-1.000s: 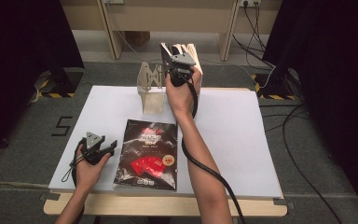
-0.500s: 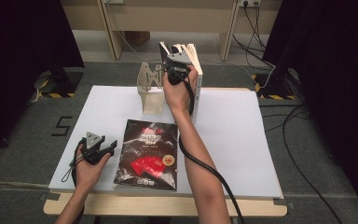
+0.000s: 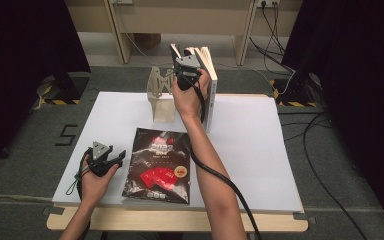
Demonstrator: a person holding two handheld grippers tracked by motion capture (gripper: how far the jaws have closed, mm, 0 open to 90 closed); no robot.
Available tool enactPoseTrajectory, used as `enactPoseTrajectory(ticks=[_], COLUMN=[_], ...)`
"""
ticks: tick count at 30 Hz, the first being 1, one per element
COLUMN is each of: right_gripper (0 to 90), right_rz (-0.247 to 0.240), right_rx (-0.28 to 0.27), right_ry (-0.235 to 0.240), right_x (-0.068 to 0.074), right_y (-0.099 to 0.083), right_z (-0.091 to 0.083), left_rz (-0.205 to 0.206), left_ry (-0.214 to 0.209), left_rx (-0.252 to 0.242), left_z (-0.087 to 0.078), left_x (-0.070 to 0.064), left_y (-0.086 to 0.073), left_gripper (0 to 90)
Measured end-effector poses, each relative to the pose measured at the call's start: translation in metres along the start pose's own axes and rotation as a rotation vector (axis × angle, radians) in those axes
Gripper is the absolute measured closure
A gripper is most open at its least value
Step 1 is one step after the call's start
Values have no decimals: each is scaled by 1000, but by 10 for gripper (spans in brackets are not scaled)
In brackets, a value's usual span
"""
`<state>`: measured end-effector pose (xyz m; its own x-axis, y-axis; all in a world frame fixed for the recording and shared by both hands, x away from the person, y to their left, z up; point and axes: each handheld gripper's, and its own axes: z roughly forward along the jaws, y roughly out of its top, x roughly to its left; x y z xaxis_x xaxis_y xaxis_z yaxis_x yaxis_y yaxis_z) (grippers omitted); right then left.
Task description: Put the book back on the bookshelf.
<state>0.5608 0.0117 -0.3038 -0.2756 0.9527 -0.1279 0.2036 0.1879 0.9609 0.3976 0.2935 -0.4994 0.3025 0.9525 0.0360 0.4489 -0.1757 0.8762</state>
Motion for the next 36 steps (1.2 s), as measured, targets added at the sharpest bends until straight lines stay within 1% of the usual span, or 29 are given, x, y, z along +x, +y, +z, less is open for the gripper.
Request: enactPoseTrajectory(ticks=[3,8,11,14,16,21,23,25,28,29,32,36], right_gripper=[845,845,844,843,842,830,811,792,779,775,759,740], right_rz=[-6,-1,-13,-24,-35,-43,-56,-72,-78,-88,-101,-78], right_rx=[1,10,21,36,32,46,40,19,24,23,10,0], right_ry=[1,-2,-7,-25,-29,-34,-42,-53,-52,-51,-58,-41], right_x=[3,5,5,7,7,9,8,7,7,6,7,4], right_y=[0,-3,-7,-11,-13,-12,-12,-11,-9,-9,-10,-13], right_z=[1,5,8,12,14,13,12,9,5,3,-3,-13], left_rz=[-1,-4,-5,-5,-4,-1,0,1,7,11,10,8], left_ry=[-1,-4,-4,-3,-4,-3,-3,-3,-2,-2,-2,-3], left_rx=[-1,-5,-5,-7,-6,-3,-1,-1,-2,1,-2,-4], left_z=[0,0,0,0,0,0,0,0,0,0,0,0], left_x=[0,1,1,1,1,0,0,0,0,0,-1,-1], left_y=[0,0,0,0,0,0,0,0,0,0,0,0], left_gripper=[428,427,427,426,426,426,426,426,426,426,426,427])
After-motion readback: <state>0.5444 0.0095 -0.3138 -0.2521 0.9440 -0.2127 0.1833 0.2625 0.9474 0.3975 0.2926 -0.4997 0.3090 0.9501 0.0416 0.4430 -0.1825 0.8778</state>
